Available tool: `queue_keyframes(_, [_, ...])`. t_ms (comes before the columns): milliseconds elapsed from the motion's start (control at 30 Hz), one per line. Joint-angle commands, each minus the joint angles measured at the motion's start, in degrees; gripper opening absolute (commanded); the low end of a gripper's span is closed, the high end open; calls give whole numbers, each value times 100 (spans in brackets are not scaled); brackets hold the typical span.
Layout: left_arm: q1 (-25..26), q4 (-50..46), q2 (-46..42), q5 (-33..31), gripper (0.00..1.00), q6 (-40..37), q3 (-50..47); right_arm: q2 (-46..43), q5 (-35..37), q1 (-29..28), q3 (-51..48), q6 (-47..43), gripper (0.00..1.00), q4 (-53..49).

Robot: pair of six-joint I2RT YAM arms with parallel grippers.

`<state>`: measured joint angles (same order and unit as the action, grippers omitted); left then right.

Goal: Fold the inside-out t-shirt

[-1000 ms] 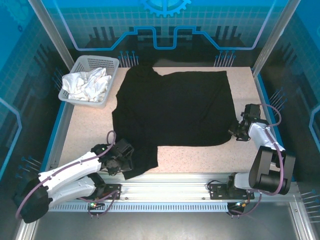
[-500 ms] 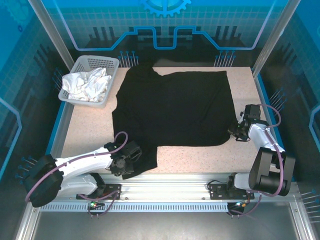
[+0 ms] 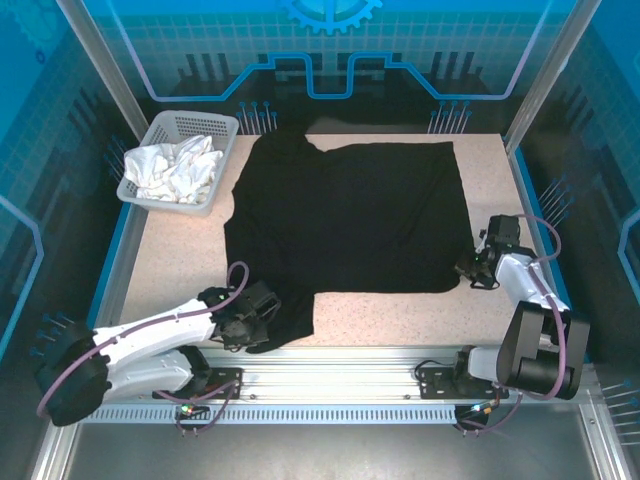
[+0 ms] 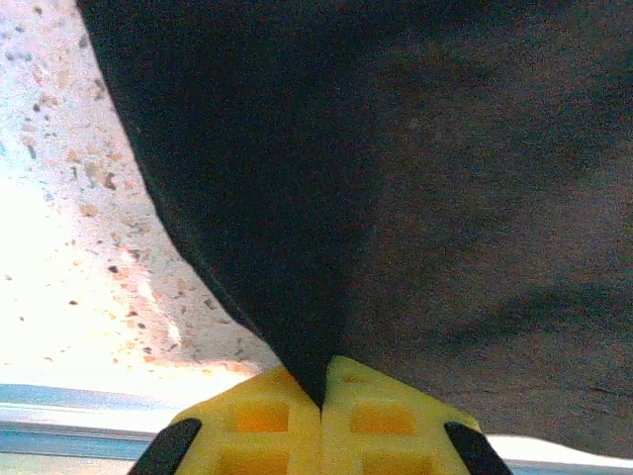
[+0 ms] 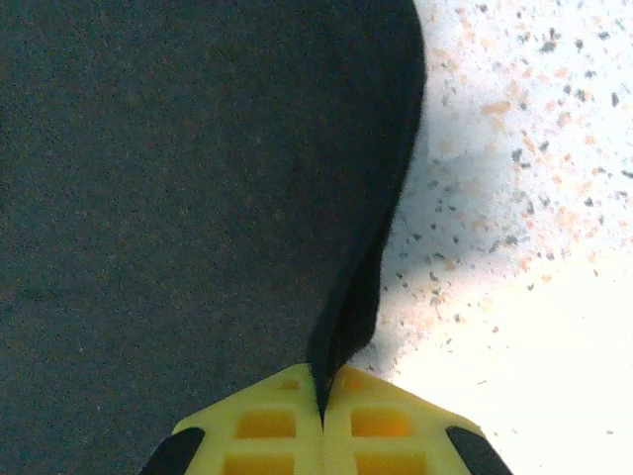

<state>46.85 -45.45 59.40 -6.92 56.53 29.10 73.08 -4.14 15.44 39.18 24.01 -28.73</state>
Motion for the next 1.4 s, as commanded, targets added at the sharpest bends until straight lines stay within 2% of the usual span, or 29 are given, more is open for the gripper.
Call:
queue_keyframes(0, [-384,-201,-448,179,0,-309,264,-338,84,171,-73,50,4,-45])
queue_keyframes(133, [-1321,-344,-731,611,0,-1090,929,-381,11,252,96,51,6,12])
queue_keyframes(267, [-2161,-406,-631,887,0,-1898,1715,-104,-39,284,333,58,7,206])
queue_keyframes(400, [-2872,-251,-212,1311,0,-2459,2336,406,-104,336,733,71,8,355])
queue_keyframes(567, [-3424,51,592,1687,0,-2901,2992,1049,-233,328,1389,148,9,462])
queue_keyframes(700, [-3668,316,1123,1910,0,-3013,3425,1474,-288,328,1833,139,11,426])
queue_keyframes(1133, [-4229,368,2424,1910,0,-3314,4691,2275,-478,165,2629,98,13,307])
queue_keyframes(1367, [-4333,473,3248,1897,0,-3298,5397,2689,-377,29,3029,122,13,277])
